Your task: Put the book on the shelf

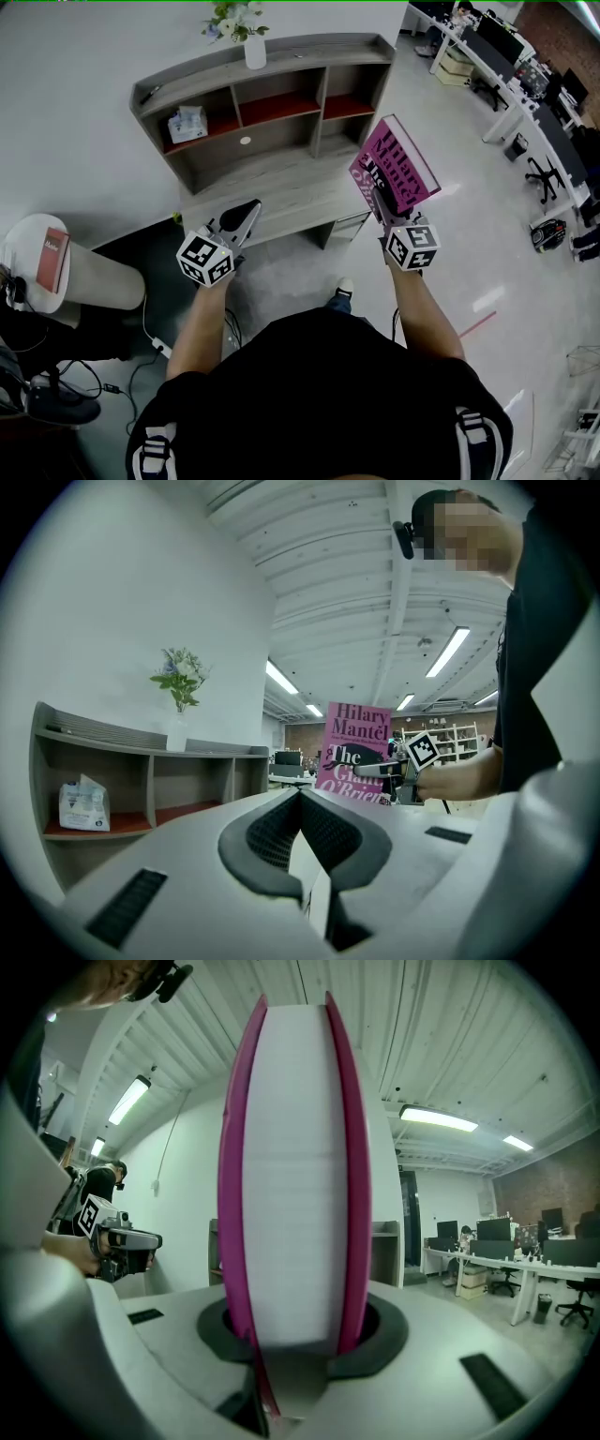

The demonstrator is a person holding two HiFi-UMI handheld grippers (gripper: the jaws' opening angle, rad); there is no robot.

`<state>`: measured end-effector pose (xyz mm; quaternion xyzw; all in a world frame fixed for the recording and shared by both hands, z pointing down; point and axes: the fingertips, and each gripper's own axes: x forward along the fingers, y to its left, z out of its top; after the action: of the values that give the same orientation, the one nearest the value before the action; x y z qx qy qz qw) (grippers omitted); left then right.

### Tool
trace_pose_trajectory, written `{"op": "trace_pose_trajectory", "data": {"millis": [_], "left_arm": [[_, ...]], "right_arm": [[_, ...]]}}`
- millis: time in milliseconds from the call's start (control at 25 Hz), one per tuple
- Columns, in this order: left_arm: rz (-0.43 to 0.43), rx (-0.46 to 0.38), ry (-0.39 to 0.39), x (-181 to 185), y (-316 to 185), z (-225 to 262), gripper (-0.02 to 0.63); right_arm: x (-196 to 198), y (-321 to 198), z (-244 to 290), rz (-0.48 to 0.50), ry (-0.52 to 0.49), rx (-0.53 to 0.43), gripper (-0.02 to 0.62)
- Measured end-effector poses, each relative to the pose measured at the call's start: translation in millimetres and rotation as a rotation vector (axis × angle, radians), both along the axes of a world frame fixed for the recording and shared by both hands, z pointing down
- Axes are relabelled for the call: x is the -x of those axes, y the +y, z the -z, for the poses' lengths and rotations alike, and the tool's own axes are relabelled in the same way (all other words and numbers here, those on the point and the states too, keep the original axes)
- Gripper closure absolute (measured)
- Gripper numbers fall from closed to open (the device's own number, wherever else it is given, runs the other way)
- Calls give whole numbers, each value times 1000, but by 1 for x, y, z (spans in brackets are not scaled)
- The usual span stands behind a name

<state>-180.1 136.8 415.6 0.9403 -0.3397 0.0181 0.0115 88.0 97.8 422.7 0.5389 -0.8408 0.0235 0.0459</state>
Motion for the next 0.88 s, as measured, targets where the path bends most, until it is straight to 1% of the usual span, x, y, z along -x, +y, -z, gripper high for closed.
{"op": "trace_pose_trajectory", "data": {"millis": [240,480,640,760,880], "left_arm": [[9,19,-7,-4,-8,-4,589],[-24,36,-40,-27,-10,-8,589],[-24,44,-56,-37,-20,-10,589],[-6,40,-66,-42,-31,-9,588],[-13,51,-65,-50,-44,-9,589]], "right_arm": [[-5,-7,-5,5,-15,9,446],[-19,-15,-9,12,-28,10,446],[-29,-30,-11,15,-36,9,446],[-34,-43,-14,19,-22,4,446],[-39,-56,-15,25,-13,1,446]]}}
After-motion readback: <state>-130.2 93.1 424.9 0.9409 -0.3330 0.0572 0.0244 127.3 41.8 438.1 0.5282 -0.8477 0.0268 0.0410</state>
